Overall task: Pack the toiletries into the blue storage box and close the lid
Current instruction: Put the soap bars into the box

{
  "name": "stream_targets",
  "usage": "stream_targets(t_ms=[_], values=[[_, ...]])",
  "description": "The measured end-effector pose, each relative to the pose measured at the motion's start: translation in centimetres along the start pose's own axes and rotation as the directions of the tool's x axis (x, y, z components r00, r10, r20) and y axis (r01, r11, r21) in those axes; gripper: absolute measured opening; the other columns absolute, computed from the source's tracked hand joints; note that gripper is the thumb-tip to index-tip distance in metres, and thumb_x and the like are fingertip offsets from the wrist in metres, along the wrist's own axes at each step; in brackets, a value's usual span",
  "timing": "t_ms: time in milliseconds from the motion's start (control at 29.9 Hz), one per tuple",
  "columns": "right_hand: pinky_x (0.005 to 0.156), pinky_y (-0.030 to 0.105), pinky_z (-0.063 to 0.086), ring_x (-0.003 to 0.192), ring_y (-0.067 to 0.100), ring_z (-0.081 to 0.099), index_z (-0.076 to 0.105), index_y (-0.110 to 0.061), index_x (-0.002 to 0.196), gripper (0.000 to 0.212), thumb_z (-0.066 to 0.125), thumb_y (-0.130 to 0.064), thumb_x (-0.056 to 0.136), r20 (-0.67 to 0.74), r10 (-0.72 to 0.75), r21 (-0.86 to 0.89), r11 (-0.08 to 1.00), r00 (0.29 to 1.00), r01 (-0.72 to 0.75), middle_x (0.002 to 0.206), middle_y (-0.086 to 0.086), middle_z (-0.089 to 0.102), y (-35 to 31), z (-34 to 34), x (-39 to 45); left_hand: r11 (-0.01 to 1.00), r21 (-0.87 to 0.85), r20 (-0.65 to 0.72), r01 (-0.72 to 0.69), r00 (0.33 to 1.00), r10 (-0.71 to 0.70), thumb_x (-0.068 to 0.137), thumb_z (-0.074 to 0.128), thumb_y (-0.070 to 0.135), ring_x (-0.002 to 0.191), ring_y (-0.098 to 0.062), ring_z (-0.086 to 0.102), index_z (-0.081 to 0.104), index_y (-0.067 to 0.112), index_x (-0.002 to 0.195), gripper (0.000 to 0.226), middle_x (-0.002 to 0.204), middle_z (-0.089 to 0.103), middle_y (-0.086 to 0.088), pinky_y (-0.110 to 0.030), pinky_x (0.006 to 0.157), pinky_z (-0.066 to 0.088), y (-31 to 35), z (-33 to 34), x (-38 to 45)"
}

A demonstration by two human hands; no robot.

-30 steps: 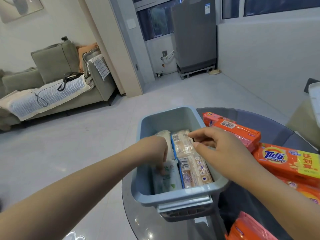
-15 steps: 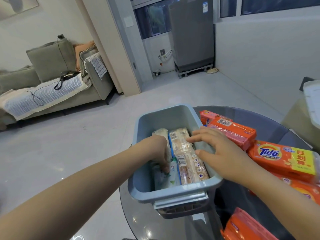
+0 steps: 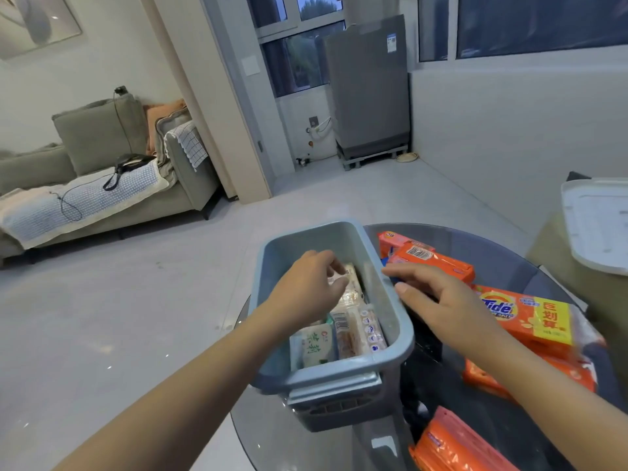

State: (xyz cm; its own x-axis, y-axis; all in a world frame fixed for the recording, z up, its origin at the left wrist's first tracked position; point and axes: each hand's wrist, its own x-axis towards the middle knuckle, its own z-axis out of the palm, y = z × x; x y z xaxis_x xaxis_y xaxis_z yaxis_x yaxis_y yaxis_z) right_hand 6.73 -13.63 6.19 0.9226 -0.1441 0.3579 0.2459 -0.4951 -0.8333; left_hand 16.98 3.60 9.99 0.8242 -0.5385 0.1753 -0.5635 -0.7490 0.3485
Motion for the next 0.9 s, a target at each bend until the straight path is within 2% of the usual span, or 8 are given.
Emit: stream_targets(t_ms=[67, 134, 234, 301, 468, 601, 735, 902], values=[[0.068, -0.003, 0.038, 0.09, -0.024, 0.05, 0.063, -0.041, 0.102, 0.023, 0.056, -0.022, 0.09, -0.111, 0.036, -0.049, 0.998, 0.993, -0.042, 0.1, -0.03, 0.058, 0.8, -1.0, 0.2, 0.995, -0.09, -0.058, -0.041, 0.998, 0.036, 0.09, 0.053, 0.033, 0.085, -0.01, 0.058, 0.06, 0.022, 0.1, 0.016, 0.103, 0.058, 0.002, -0.029, 0.079, 0.05, 1.4, 0.4, 0.1], [0.068, 0.003, 0.037, 0.088, -0.012, 0.054, 0.065, -0.036, 0.101, 0.018, 0.058, -0.026, 0.088, -0.186, 0.098, -0.148, 0.981, 0.978, -0.126, 0.1, -0.021, 0.061, 2.0, -2.0, 0.5, 0.985, -0.158, -0.091, -0.069, 0.994, 0.055, 0.09, 0.053, 0.031, 0.09, -0.009, 0.058, 0.061, 0.021, 0.103, 0.019, 0.105, 0.059, 0.001, -0.026, 0.083, 0.048, 2.8, 0.9, 0.4], [0.088, 0.031, 0.041, 0.111, 0.02, 0.053, 0.063, -0.023, 0.116, 0.034, 0.063, -0.032, 0.084, -0.236, 0.201, -0.367, 0.888, 0.951, -0.279, 0.121, 0.002, 0.061, 3.9, -3.3, 1.5, 0.979, -0.179, -0.083, -0.1, 0.993, 0.087, 0.092, 0.052, 0.031, 0.103, -0.011, 0.053, 0.062, 0.019, 0.109, 0.024, 0.111, 0.058, -0.001, -0.021, 0.087, 0.039, 4.3, 1.7, 1.6], [0.098, 0.041, 0.039, 0.119, 0.027, 0.047, 0.058, -0.023, 0.124, 0.048, 0.064, -0.04, 0.08, -0.219, 0.249, -0.491, 0.807, 0.943, -0.327, 0.129, 0.005, 0.056, 4.9, -3.8, 2.2, 0.977, -0.181, -0.058, -0.11, 0.993, 0.101, 0.092, 0.052, 0.033, 0.112, -0.014, 0.049, 0.062, 0.02, 0.112, 0.026, 0.117, 0.056, -0.002, -0.022, 0.09, 0.036, 5.1, 2.3, 2.5], [0.098, 0.041, 0.037, 0.123, 0.027, 0.043, 0.04, -0.03, 0.138, 0.075, 0.068, -0.052, 0.072, -0.069, 0.406, -0.585, 0.723, 0.911, -0.366, 0.136, 0.005, 0.049, 6.5, -4.3, 3.8, 0.979, -0.189, -0.048, -0.072, 0.997, 0.064, 0.092, 0.051, 0.034, 0.116, -0.018, 0.051, 0.064, 0.021, 0.108, 0.024, 0.119, 0.059, -0.001, -0.038, 0.101, 0.04, 6.5, 3.5, 4.6], [0.089, 0.034, 0.045, 0.113, 0.023, 0.054, 0.046, -0.031, 0.133, 0.073, 0.071, -0.047, 0.067, -0.062, 0.354, -0.542, 0.773, 0.933, -0.329, 0.13, 0.002, 0.055, 6.8, -4.5, 4.2, 0.968, -0.246, -0.061, -0.049, 0.998, 0.035, 0.092, 0.05, 0.03, 0.109, -0.015, 0.053, 0.066, 0.022, 0.103, 0.021, 0.108, 0.06, 0.004, -0.041, 0.101, 0.039, 6.5, 4.7, 5.1], [0.077, 0.029, 0.047, 0.095, 0.018, 0.065, 0.057, -0.031, 0.124, 0.06, 0.069, -0.047, 0.068, -0.142, 0.358, -0.368, 0.846, 0.923, -0.385, 0.116, -0.003, 0.067, 6.8, -4.6, 4.3, 0.905, -0.424, -0.113, -0.03, 0.993, -0.02, 0.092, 0.05, 0.029, 0.098, -0.003, 0.057, 0.066, 0.023, 0.105, 0.021, 0.108, 0.064, 0.007, -0.013, 0.077, 0.041, 5.9, 5.1, 5.3], [0.066, 0.02, 0.047, 0.084, 0.012, 0.065, 0.063, -0.028, 0.117, 0.047, 0.075, -0.036, 0.072, -0.206, 0.336, -0.003, 0.939, 0.919, -0.344, 0.102, -0.004, 0.07, 6.3, -5.4, 4.0, 0.832, -0.554, -0.148, -0.026, 0.987, -0.068, 0.095, 0.051, 0.031, 0.094, 0.007, 0.057, 0.06, 0.019, 0.122, 0.031, 0.107, 0.065, 0.014, -0.002, 0.072, 0.042, 5.9, 4.6, 5.3]])
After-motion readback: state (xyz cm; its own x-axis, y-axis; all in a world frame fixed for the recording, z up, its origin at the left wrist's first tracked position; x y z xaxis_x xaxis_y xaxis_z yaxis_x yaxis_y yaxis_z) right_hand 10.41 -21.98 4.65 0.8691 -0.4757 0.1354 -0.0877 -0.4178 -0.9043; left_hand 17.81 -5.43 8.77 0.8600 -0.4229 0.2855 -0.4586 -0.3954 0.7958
